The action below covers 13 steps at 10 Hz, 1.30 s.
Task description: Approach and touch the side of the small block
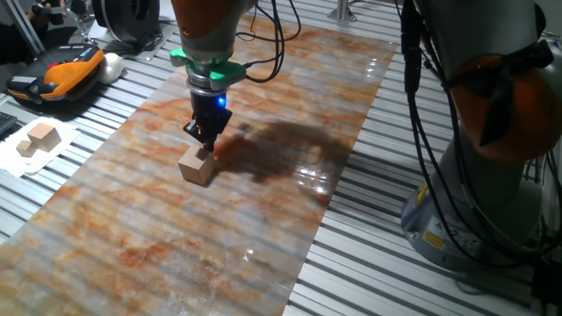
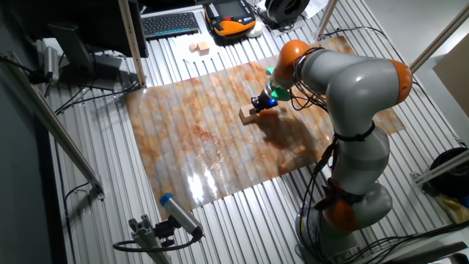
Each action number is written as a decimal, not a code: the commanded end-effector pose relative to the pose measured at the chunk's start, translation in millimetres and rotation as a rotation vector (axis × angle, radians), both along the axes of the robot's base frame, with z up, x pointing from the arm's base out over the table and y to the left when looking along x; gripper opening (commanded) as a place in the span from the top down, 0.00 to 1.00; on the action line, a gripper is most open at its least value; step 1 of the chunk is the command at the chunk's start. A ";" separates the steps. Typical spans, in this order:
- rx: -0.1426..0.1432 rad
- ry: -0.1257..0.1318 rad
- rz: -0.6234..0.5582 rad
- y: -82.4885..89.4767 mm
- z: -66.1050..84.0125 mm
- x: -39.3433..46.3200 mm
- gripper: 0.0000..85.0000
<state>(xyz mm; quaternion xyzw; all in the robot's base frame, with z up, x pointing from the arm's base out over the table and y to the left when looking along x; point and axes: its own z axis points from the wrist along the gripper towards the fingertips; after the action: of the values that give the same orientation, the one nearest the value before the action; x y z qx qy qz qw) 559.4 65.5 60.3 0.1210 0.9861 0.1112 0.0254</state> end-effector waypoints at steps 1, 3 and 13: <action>0.005 0.001 -0.006 1.0 -0.1 0.2 1.00; 0.025 0.004 -0.014 3.4 0.2 1.0 1.00; -0.113 0.024 0.054 -7.2 32.8 0.3 1.00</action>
<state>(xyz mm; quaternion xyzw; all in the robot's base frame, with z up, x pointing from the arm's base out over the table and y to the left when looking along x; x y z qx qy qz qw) 560.3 57.7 94.2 0.0938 0.9939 0.0548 0.0177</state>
